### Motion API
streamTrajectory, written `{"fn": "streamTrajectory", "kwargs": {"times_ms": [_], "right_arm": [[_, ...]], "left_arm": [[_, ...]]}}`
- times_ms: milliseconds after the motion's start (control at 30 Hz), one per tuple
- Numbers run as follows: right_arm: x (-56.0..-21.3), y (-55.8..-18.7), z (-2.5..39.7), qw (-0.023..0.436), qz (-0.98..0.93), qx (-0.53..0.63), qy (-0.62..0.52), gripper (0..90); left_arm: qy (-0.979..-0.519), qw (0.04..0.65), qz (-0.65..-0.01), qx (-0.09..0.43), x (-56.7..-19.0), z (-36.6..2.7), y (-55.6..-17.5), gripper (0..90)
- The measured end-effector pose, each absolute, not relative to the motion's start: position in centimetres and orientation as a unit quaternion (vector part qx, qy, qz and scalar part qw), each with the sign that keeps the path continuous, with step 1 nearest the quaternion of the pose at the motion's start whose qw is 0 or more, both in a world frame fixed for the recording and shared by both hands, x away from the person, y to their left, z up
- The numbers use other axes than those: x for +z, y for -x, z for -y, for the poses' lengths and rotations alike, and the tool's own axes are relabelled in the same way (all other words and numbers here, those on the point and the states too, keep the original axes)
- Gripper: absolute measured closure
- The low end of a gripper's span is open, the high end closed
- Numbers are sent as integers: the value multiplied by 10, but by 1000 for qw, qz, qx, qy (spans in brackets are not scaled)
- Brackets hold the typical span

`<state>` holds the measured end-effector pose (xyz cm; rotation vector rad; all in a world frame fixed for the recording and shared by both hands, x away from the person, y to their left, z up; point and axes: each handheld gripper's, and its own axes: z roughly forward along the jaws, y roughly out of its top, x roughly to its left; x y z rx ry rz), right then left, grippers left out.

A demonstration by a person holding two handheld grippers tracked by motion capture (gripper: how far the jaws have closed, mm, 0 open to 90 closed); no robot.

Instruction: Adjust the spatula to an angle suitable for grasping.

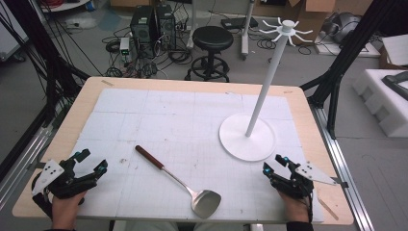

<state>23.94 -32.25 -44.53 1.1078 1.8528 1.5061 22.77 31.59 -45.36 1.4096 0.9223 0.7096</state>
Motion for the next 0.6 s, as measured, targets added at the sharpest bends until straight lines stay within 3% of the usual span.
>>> {"fn": "streamTrajectory", "kwargs": {"times_ms": [133, 167, 200, 233, 267, 600], "right_arm": [[-429, -239, 286, 215, -712, 561, -363, 672], [-429, -239, 286, 215, -712, 561, -363, 672], [-422, -241, 263, 190, -734, 554, -344, 787], [-422, -241, 263, 190, -734, 554, -344, 787], [-416, -245, 239, 165, -755, 544, -327, 885], [-400, -262, 127, 71, -859, 466, -199, 892]], "left_arm": [[-606, 620, -388, 313, -454, -317, -225, 195], [-606, 620, -388, 313, -454, -317, -225, 203], [-608, 618, -391, 310, -454, -317, -226, 203], [-608, 618, -391, 310, -454, -317, -226, 203], [-609, 617, -392, 308, -454, -316, -226, 203], [-612, 613, -400, 299, -454, -317, -229, 203]]}}
